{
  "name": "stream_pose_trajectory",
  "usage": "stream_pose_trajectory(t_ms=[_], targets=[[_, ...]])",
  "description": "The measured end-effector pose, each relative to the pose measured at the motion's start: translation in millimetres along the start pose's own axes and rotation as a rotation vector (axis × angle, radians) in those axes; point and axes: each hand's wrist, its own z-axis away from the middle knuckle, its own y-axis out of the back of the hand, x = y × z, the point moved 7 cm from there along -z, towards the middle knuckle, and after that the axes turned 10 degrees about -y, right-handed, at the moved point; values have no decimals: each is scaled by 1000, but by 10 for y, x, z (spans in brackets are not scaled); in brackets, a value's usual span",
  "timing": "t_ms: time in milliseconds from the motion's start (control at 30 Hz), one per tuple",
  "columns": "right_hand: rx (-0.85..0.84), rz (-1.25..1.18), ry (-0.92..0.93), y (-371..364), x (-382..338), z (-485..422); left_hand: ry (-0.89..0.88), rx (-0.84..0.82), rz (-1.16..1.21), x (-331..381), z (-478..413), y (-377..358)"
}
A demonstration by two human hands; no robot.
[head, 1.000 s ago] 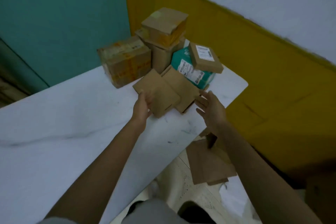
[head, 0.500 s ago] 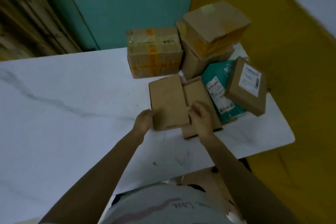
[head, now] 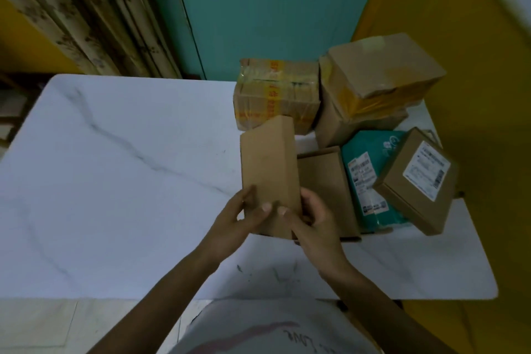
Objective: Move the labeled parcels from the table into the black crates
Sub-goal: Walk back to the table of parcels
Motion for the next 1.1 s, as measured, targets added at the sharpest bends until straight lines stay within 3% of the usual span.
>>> stream_pose_trajectory(t_ms=[133, 267, 333, 433, 500, 567, 700, 1100], targets=[[45, 172, 221, -253, -203, 110, -180, -42, 218, 418, 43, -100], [75, 330, 475, -486, -389, 156, -175, 239, 324, 551, -46, 167], [116, 344, 542, -454, -474, 131, -182, 299, 381, 576, -68, 371], [287, 235, 340, -175, -441, -41, -229, 245, 463, 563, -24, 629], [182, 42, 74, -115, -250, -109, -230, 183, 521, 499, 59, 749], [-15, -99, -25, -229, -105, -47, -208, 150, 549, 412, 156, 832], [-164, -183, -64, -462, 77, 123, -183, 182, 552, 239, 311, 972], [-130, -231, -41, -763, -48, 89, -224, 260, 395, -75, 590, 1503]])
